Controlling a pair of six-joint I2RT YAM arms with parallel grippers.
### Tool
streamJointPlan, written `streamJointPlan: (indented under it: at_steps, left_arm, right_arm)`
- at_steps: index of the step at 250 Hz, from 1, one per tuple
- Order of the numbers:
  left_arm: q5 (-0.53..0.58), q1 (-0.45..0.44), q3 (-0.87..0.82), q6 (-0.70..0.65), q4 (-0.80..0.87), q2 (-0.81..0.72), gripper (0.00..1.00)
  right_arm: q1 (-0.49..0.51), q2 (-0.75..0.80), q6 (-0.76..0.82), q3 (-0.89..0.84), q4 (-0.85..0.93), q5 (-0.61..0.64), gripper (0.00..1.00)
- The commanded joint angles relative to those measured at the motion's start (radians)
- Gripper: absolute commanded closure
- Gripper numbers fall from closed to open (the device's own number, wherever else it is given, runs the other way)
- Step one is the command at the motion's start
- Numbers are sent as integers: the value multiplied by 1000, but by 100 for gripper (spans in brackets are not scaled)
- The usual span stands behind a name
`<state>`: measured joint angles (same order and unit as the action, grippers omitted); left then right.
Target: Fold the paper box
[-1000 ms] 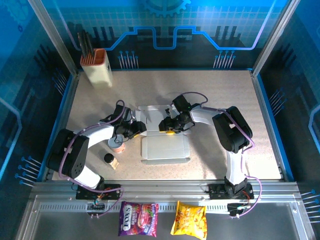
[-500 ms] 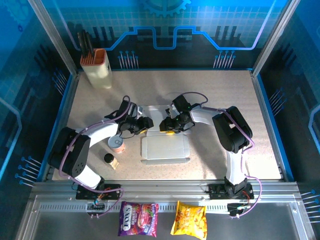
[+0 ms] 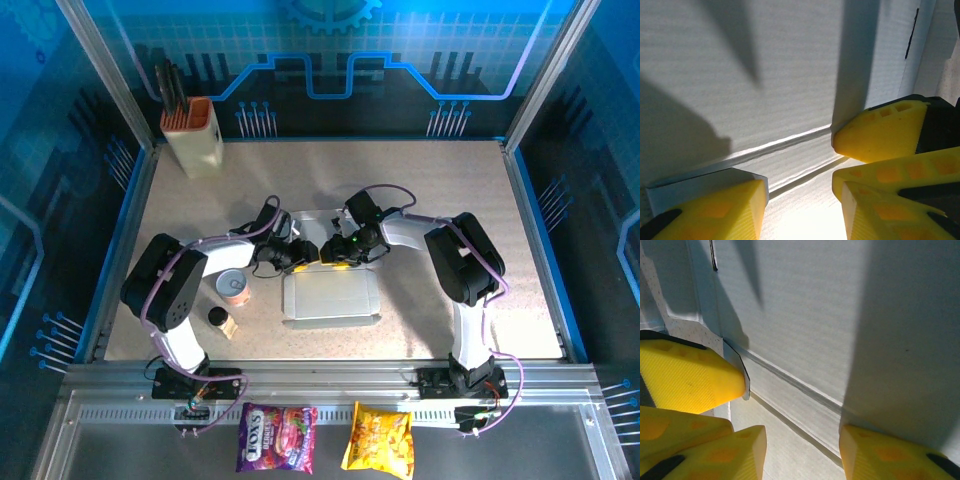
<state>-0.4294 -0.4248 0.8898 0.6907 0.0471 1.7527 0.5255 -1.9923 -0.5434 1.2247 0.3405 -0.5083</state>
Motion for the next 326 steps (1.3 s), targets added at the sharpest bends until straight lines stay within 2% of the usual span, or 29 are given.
streamJointPlan:
  at_steps: [1, 83, 175, 206, 234, 274, 326]
  left_arm:
    - [-11, -14, 0, 7, -7, 42, 54]
    - [-22, -45, -92, 42, -107, 71, 54]
    - [-3, -116, -218, 100, -129, -67, 53]
    - [0, -122, -222, 112, -119, -112, 52]
    - [24, -110, -172, 82, -42, -167, 49]
    - [42, -58, -100, 27, 79, -246, 47]
    - [57, 29, -35, -36, 179, -305, 46]
  right_arm:
    - [11, -15, 1, -18, 4, 10, 55]
    - [13, 26, -14, -110, -37, 20, 56]
    - [17, 163, -1, -246, -28, 52, 58]
    - [13, 175, 9, -206, 8, 45, 58]
    - [9, 198, -2, -166, 10, 11, 58]
    - [-6, 192, 18, -65, 64, 6, 58]
    - [-42, 87, 47, 91, 114, -14, 58]
